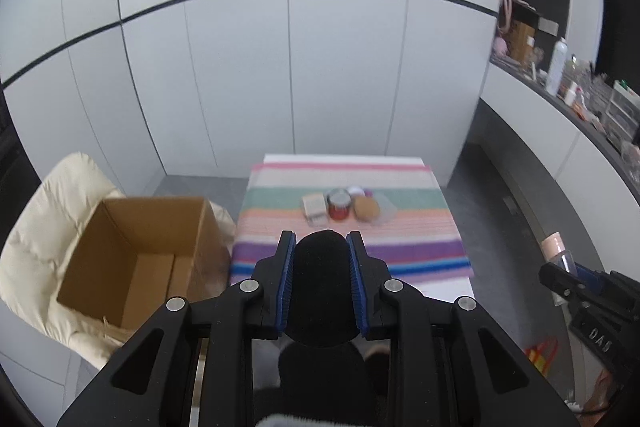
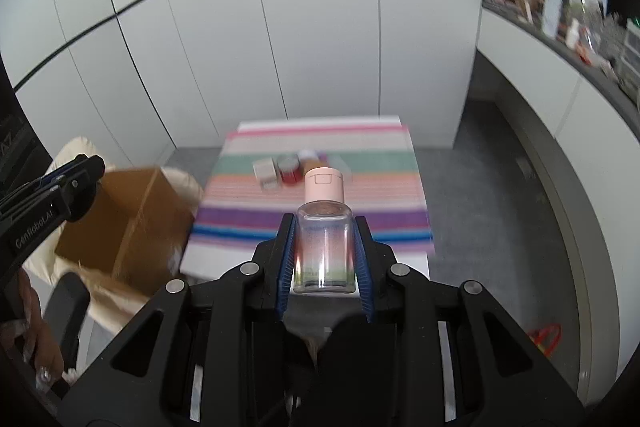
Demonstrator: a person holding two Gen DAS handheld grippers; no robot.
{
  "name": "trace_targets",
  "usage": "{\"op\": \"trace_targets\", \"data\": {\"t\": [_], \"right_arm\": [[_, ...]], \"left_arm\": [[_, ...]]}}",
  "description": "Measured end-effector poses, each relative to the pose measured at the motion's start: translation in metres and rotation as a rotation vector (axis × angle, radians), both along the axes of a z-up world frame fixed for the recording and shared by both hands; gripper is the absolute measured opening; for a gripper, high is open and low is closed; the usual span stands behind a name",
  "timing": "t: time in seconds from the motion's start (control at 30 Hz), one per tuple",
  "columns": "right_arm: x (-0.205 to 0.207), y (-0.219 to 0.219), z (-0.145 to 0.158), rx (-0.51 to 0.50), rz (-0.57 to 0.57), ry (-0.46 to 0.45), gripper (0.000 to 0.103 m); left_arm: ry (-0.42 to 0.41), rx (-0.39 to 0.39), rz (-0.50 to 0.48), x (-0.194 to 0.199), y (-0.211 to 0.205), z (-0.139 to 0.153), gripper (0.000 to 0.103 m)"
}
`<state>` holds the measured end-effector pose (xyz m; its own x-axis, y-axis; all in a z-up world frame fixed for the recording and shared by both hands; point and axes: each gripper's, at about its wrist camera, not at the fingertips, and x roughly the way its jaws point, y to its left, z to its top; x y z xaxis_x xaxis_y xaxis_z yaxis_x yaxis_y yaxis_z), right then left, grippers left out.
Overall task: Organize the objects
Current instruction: 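Lift the bottle and carry it with the right tool toward the cardboard box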
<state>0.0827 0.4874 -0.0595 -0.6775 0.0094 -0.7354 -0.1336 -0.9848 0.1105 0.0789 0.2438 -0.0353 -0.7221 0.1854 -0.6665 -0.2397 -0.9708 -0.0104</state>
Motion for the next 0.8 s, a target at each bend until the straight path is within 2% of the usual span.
{"op": "trace_targets", "data": {"t": [0.13,0.23,0.4,0.8], "right_arm": [[0.033,0.007,-0.012,0.006,0.000,-0.043,0.028],[0.039,0.012,-0.015,-0.001,-0.006,-0.041,0.028],[0.037,0.008,-0.019,0.000,0.001,-0.054,0.028],[0.020,-0.024,-0.017,0.014,0.095,-0.047,0.028]], "left_arm": [[-0.052,0.006,0.003,0.017,-0.013,-0.016,0.026],[-0.077,0.026,-0.014,0.025,-0.015,-0.021,0.026],[-0.031,0.027,0.019,0.030,-0.025,-0.012,0.026],[-0.052,0.061,0.102,0.026,-0.065,-0.016,0.026]]}}
